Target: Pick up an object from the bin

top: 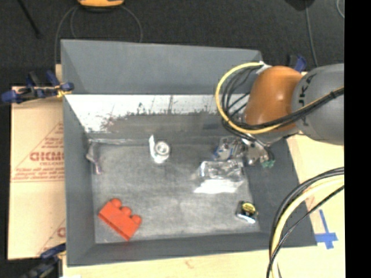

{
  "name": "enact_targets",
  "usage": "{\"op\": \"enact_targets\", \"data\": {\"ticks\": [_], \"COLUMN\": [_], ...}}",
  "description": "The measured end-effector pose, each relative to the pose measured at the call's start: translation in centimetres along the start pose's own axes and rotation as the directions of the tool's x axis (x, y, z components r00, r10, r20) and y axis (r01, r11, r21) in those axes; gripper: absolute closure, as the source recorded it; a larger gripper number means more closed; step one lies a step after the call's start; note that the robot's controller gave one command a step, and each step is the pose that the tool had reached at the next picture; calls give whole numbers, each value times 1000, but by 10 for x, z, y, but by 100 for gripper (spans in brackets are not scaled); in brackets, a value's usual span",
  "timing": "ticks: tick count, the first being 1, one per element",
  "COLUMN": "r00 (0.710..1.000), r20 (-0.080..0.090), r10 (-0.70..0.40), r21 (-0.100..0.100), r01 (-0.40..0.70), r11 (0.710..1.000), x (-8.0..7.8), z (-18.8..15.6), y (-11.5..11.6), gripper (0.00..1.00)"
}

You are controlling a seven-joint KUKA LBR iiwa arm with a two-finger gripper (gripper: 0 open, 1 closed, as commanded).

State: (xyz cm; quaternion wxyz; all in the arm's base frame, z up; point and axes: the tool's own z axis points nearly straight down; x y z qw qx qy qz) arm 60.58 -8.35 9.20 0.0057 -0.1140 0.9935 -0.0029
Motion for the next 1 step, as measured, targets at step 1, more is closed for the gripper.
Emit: {"op": "enact_targets", "data": {"ticks": [1], "r00": [1000], "r20": [-2], "r10": [-10], "r21": [-2], "r01": [10], "r11": [1000], "x": [11], "z": [-166], "y": [15], "gripper": [100]}}
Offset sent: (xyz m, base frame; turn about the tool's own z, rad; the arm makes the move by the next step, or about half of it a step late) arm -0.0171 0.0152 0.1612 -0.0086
